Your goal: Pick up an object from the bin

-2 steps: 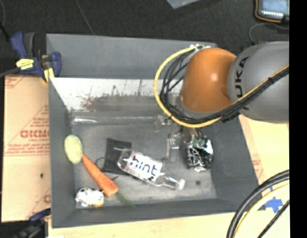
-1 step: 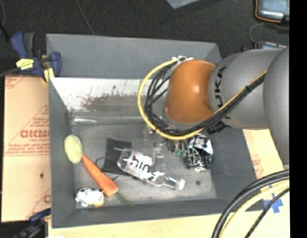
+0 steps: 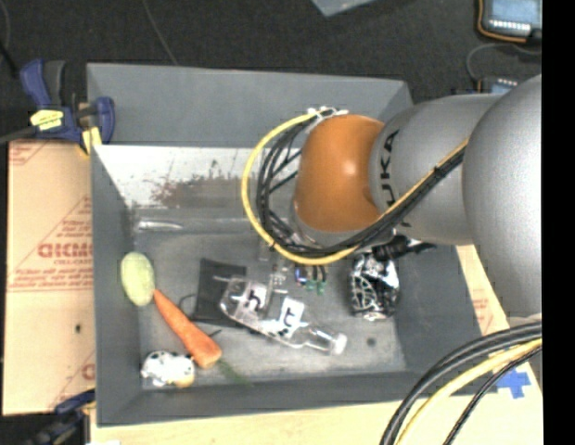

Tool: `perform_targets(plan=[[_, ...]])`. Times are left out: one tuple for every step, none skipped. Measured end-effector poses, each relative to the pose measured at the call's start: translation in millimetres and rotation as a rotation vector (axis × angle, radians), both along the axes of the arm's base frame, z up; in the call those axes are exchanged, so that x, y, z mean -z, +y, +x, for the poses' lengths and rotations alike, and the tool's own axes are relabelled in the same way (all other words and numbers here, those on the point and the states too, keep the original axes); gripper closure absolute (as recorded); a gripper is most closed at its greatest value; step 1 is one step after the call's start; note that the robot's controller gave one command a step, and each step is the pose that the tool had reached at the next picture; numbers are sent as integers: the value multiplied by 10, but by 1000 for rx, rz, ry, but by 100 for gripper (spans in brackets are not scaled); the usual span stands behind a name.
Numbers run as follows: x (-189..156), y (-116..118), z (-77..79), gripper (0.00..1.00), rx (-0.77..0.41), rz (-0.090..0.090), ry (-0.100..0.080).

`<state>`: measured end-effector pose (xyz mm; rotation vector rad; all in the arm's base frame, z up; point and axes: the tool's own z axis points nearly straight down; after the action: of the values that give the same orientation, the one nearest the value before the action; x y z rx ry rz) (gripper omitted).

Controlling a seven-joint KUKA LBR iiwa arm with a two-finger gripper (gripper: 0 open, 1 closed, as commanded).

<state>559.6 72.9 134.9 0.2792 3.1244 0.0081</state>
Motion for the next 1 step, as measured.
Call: perform_targets(plan=[[648, -840, -63, 100, -314, -6, 4]])
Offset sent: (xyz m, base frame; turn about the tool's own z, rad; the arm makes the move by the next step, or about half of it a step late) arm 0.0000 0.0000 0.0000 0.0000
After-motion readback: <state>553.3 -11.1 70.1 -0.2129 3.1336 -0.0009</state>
